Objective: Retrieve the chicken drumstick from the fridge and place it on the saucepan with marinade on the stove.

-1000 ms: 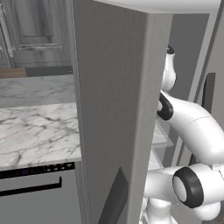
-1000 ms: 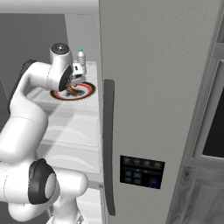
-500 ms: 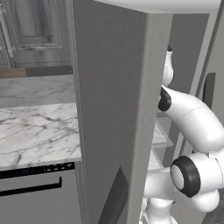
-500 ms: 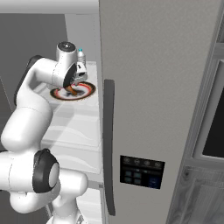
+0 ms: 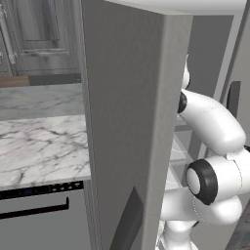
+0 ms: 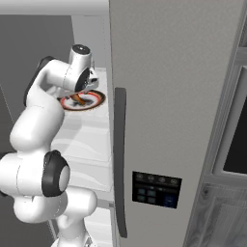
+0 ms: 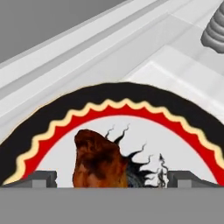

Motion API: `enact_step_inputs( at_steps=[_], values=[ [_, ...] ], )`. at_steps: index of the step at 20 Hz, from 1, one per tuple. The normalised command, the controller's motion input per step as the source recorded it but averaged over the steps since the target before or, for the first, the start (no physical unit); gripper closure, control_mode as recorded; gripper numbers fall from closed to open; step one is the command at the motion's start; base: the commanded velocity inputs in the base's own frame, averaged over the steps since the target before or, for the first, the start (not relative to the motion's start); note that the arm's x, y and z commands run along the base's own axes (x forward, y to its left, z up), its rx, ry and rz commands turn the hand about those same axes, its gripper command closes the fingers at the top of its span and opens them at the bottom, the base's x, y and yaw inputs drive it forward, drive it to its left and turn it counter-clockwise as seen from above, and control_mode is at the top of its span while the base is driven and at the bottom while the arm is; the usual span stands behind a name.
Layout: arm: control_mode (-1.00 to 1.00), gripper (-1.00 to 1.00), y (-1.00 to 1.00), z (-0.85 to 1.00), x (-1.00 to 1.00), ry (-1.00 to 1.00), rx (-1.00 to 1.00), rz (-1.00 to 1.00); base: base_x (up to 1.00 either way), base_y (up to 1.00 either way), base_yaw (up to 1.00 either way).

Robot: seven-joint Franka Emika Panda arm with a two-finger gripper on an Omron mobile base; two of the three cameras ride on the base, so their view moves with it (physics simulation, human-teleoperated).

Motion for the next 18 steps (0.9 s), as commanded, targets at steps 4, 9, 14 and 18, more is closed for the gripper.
enact_step_inputs(
  at_steps=[4, 9, 14, 18],
  values=[
    [-1.00, -1.00, 0.14, -0.27, 0.14, 0.00, 0.00, 0.07, 0.00, 0.00, 0.00],
    [-1.00, -1.00, 0.23, -0.26, 0.05, 0.00, -0.01, 0.06, 0.00, 0.00, 0.00],
    [-1.00, -1.00, 0.23, -0.19, 0.07, 0.00, 0.00, 0.04, 0.00, 0.00, 0.00],
    [-1.00, 1.00, 0.16, -0.22, 0.07, 0.00, 0.00, 0.05, 0.00, 0.00, 0.00]
  ],
)
